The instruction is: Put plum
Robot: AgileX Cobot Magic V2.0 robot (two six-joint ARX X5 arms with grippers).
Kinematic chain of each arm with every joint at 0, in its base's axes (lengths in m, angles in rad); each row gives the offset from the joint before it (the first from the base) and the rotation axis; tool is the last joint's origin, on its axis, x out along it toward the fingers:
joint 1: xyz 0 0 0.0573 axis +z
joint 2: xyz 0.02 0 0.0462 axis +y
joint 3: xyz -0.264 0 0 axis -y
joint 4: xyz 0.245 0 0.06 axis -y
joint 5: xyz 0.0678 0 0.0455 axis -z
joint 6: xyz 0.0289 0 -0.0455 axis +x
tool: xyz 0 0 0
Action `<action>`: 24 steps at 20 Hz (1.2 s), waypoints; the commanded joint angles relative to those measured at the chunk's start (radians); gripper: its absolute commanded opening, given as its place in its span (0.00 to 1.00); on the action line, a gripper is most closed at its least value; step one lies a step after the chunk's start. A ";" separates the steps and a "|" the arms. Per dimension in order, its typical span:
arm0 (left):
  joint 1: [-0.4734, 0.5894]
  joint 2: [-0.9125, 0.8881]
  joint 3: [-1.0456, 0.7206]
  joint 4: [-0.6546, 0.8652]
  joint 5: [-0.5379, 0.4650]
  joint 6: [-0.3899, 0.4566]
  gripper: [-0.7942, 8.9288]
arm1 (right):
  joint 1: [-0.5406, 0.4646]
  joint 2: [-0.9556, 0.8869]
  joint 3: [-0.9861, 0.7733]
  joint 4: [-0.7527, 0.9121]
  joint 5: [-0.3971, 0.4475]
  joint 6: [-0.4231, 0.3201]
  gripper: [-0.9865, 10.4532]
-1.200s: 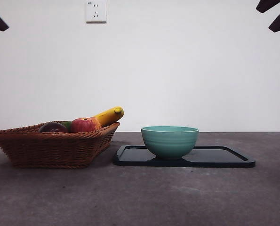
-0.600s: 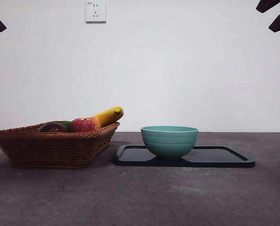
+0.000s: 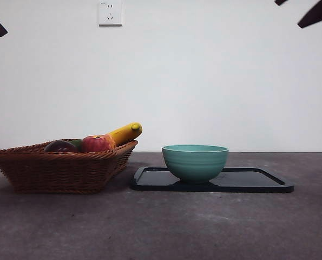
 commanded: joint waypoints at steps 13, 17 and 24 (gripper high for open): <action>-0.004 0.006 0.016 0.011 0.006 0.020 0.56 | -0.082 0.734 0.507 0.015 0.056 -0.084 0.32; -0.004 0.006 0.016 0.011 0.006 0.020 0.56 | -0.082 0.859 0.514 0.038 0.075 -0.101 0.32; -0.004 0.006 0.016 0.013 0.006 0.021 0.56 | -0.067 1.014 0.514 0.060 0.077 -0.105 0.32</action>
